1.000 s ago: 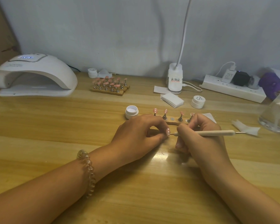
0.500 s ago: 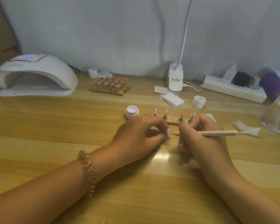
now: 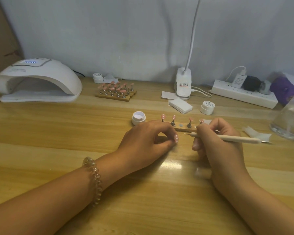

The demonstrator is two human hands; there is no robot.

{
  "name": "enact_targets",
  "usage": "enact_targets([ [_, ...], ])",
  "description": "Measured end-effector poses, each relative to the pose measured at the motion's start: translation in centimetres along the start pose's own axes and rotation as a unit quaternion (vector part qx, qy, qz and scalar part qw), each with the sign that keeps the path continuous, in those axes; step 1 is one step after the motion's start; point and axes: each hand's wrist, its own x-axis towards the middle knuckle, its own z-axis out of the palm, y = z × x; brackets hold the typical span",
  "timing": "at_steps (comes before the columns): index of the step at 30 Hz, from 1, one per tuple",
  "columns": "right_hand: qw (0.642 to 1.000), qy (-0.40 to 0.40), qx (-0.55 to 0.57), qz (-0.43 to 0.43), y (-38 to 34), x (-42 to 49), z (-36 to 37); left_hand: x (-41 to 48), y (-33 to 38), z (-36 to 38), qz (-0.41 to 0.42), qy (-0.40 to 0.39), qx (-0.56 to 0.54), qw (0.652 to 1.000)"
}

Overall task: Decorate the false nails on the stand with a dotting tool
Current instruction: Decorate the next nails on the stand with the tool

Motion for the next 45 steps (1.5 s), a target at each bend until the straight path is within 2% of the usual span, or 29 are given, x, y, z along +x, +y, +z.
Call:
enact_targets([
  [5, 0.998, 0.058, 0.027, -0.029, -0.5, 0.7, -0.7, 0.0, -0.1, 0.1, 0.004, 0.009, 0.002, 1.0],
  [8, 0.996, 0.082, 0.033, -0.016, -0.5, 1.2, -1.2, -0.1, 0.0, 0.1, 0.019, 0.014, -0.008, 1.0],
  [16, 0.994, 0.104, 0.035, 0.017, -0.5, 1.8, -1.7, 0.2, 0.8, -0.4, 0.021, 0.065, -0.006, 0.998],
  [21, 0.991, 0.125, 0.038, 0.021, -0.5, 2.5, -2.2, 3.3, 2.4, -1.9, -0.015, 0.096, 0.004, 0.995],
  [26, 0.993, 0.114, 0.036, 0.017, -0.3, 2.3, -2.1, 7.3, 3.5, -2.4, -0.068, 0.035, -0.019, 0.997],
  [29, 0.994, 0.106, 0.035, 0.016, -0.1, 2.4, -2.2, 8.0, 3.0, -1.9, -0.089, 0.001, 0.004, 0.996],
  [35, 0.996, 0.093, 0.017, -0.001, 0.3, 2.7, -2.0, 8.3, 2.7, -1.9, -0.067, -0.101, 0.081, 0.989],
  [41, 0.996, 0.084, 0.005, -0.009, 0.6, 2.8, -2.0, 8.5, 2.0, -1.8, -0.045, -0.137, 0.098, 0.985],
  [45, 0.997, 0.074, 0.002, -0.014, 0.6, 2.7, -2.0, 8.4, 1.7, -1.8, -0.04, -0.132, 0.112, 0.984],
])
